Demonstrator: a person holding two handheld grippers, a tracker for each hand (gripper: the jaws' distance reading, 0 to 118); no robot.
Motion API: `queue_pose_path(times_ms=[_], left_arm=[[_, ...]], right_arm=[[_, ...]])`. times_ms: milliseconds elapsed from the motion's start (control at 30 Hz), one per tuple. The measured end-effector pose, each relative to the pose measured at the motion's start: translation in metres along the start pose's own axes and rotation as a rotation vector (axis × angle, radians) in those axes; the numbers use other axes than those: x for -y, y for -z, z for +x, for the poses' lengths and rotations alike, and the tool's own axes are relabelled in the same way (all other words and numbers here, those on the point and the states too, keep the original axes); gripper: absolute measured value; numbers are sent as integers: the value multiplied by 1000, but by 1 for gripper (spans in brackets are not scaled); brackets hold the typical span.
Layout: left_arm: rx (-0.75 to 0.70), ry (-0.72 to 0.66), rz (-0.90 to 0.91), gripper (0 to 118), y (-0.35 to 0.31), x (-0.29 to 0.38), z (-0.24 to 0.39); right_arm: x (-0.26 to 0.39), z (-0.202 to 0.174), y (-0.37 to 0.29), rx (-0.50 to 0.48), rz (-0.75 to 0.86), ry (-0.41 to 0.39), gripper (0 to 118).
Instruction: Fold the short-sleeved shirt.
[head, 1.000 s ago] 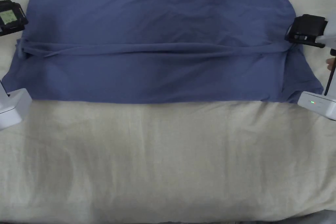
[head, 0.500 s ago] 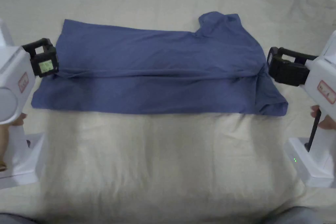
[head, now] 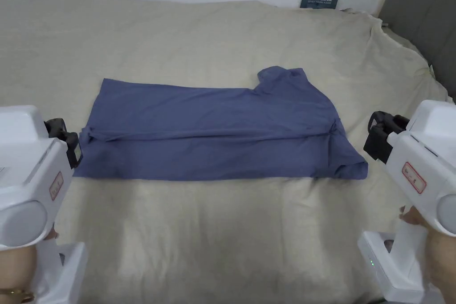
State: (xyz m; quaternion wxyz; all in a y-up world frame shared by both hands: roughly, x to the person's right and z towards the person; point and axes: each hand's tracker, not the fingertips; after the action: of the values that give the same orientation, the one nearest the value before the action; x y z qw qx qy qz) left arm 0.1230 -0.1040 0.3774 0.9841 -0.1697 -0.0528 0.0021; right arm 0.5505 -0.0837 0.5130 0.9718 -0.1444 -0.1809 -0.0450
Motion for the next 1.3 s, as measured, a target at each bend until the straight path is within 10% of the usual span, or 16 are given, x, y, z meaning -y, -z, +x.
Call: queue_pose_path(times_ms=[367, 433, 533, 667, 1033, 1133, 1200, 1300], left_arm=[[36, -26, -111, 5, 13, 1, -10], [44, -78, -187, 31, 31, -5, -21], [69, -118, -324, 106, 58, -11, -31], [-12, -52, -388, 111, 98, -19, -35], [-55, 9, -753, 103, 216, 13, -36], [-49, 27, -814, 70, 232, 30, -35], [-23, 1, -811, 24, 235, 38, -34], [19, -4, -776, 2, 229, 36, -28]], right_arm=[[7, -9, -8, -21, -15, -18, 0], [7, -10, -4, -19, -29, -19, 0], [8, -11, -1, -19, -35, -24, 0], [12, -10, 5, -22, -53, -28, 0], [16, -7, 44, 8, -148, -41, 0], [16, -5, 58, 15, -176, -33, 0], [16, -4, 67, 11, -190, -16, 0], [14, -5, 83, 11, -213, -25, 0]])
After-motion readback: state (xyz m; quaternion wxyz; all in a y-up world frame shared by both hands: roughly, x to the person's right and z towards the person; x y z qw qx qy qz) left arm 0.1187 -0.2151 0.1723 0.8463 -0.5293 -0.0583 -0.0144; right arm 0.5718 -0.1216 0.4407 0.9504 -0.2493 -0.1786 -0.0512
